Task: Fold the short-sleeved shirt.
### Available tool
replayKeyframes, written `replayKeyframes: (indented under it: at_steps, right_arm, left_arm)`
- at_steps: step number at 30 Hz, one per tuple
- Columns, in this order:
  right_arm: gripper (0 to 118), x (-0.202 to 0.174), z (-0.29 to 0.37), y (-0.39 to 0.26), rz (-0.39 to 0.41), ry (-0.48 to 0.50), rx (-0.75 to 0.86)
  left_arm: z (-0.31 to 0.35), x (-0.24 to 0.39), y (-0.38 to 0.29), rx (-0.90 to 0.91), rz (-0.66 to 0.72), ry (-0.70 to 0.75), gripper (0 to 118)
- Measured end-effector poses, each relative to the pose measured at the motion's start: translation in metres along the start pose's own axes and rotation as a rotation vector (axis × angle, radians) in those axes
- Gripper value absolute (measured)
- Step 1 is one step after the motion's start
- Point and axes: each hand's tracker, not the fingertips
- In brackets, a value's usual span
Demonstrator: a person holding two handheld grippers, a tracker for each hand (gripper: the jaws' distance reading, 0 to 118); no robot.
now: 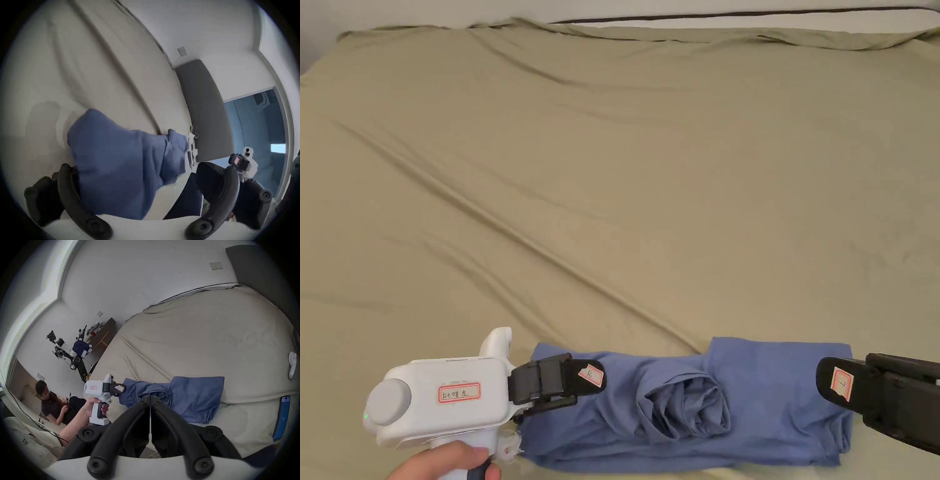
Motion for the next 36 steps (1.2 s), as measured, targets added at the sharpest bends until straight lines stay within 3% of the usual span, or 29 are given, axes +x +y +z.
replayKeyframes:
  at_steps: [1,2,3,4,7,11,13,19,20,25,31,32,35,36]
  right_arm:
    - [3,0.0,0.0,0.0,0.0,0.001,-0.002]
    - [3,-0.001,0.0,0.0,0.001,-0.001,-0.003]
    - [3,-0.001,0.001,0.0,0.003,-0.005,-0.003]
    - [3,-0.001,0.001,0.0,0.004,-0.006,-0.002]
    - [3,0.0,0.004,0.002,0.008,-0.007,-0.004]
    - [3,-0.002,0.01,0.004,0.01,-0.016,0.008]
    - [3,-0.002,0.011,0.004,0.003,-0.017,0.01]
    - [3,0.001,0.002,0.005,-0.008,-0.112,-0.026]
    - [3,0.002,-0.001,0.005,-0.011,-0.112,-0.03]
    - [3,0.006,-0.012,0.002,-0.046,-0.1,-0.058]
    - [3,0.005,-0.016,-0.005,-0.054,-0.098,-0.081]
    - [3,0.006,-0.016,-0.006,-0.053,-0.1,-0.087]
    - [3,0.012,-0.015,-0.01,-0.063,-0.106,-0.097]
    - [3,0.016,-0.015,-0.011,-0.071,-0.109,-0.099]
  left_arm:
    - [-0.003,-0.002,0.005,-0.004,0.001,0.019,116]
    - [0.0,-0.006,0.008,0.019,-0.035,0.16,91]
    - [0.005,-0.006,0.008,0.041,-0.03,0.21,45]
    - [0.01,-0.008,0.008,0.066,-0.021,0.252,10]
    - [0.027,-0.007,-0.005,0.092,0.076,0.232,10]
    - [0.076,-0.001,-0.007,0.117,0.027,0.423,10]
    - [0.099,0.005,-0.007,0.134,0.067,0.392,10]
    - [0.127,0.066,0.001,0.233,0.016,0.764,10]
    - [0.117,0.083,0.0,0.245,-0.012,0.765,10]
    - [0.032,0.147,-0.009,0.158,-0.094,0.474,10]
    - [-0.11,0.149,-0.013,-0.006,-0.134,0.427,13]
    - [-0.131,0.141,-0.015,0.005,-0.105,0.473,24]
    - [-0.18,0.118,-0.026,-0.017,-0.163,0.432,104]
    - [-0.184,0.122,-0.029,-0.015,-0.245,0.392,116]
